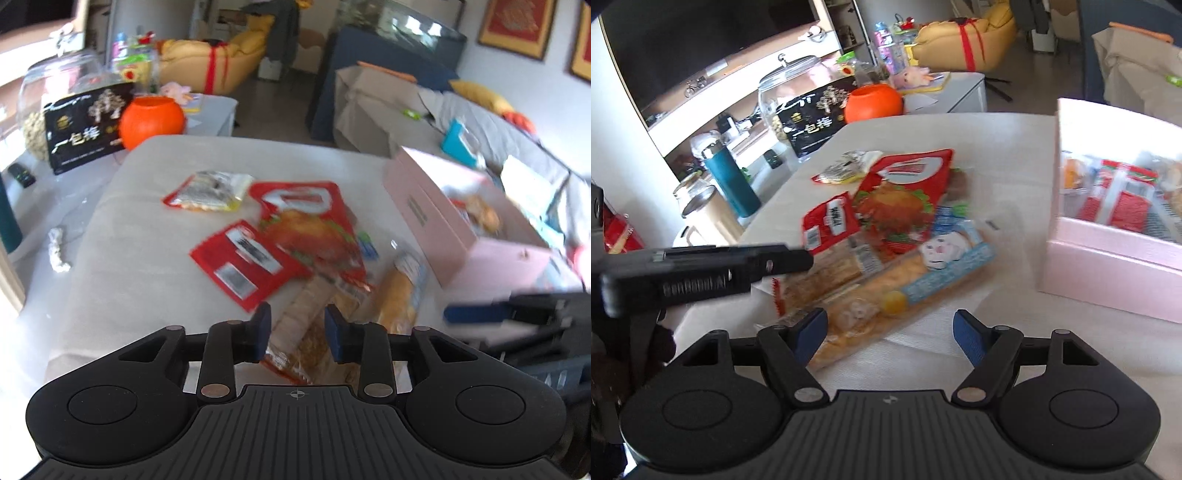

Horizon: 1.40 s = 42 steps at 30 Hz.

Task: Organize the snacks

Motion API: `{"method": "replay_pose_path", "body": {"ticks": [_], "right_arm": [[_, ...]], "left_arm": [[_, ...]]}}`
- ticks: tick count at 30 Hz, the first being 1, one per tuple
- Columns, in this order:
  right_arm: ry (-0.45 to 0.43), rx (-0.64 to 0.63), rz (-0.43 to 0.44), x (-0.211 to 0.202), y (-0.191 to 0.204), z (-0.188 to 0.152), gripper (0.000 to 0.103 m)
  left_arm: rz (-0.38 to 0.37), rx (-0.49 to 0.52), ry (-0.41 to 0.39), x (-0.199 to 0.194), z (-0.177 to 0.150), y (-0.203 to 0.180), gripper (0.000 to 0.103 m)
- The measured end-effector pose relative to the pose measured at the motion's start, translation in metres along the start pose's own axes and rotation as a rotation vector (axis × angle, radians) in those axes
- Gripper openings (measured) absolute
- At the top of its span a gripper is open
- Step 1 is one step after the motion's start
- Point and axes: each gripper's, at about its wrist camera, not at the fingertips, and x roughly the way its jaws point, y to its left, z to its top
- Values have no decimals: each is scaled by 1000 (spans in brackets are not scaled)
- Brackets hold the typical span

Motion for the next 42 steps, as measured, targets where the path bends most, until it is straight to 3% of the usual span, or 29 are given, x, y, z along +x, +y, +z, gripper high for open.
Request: {"method": "replay_pose_path", "body": {"ticks": [3, 5, 6, 10, 15, 19, 22, 24, 29, 31, 35, 39, 42], "right_arm": [[-18, -9, -37, -9, -5, -2, 75], [-26, 15, -22, -13, -9, 0, 75], [-31, 27, -13, -13, -11, 1, 75], [-32, 39, -18, -6, -11, 7, 74], [-1, 17, -58, 3, -11, 1, 71], [-8, 34, -59, -4, -22, -3, 71], [-10, 24, -80, -5, -26, -7, 71], [-14, 11, -88, -6, -26, -9, 71], [-33, -43, -112, -10, -15, -12, 71], [-70, -83, -110, -17, -7, -13, 71], [-124, -162, -56, -27, 17, -7, 71], [-26, -98, 49, 1, 30, 9, 71], [21, -72, 29, 28, 34, 18, 70]], "left_arm": [[14, 33, 4, 0, -8, -14, 40], [-18, 45, 28, 0, -12, -24, 38], [-15, 59, 33, -1, -14, -29, 43], [-71, 102, 64, -6, -20, -41, 45], [-27, 103, 55, -7, -19, -33, 48], [1, 25, 4, -7, -5, -11, 44], [58, -91, -47, 0, 13, 16, 44], [109, -170, -54, 11, 24, 33, 44], [147, -277, -54, 46, 42, 58, 44], [139, -254, -52, 53, 45, 58, 43], [142, -67, -1, 56, 49, 38, 37], [125, 15, 63, 42, 43, 32, 35], [160, 15, 75, 33, 38, 36, 36]]}}
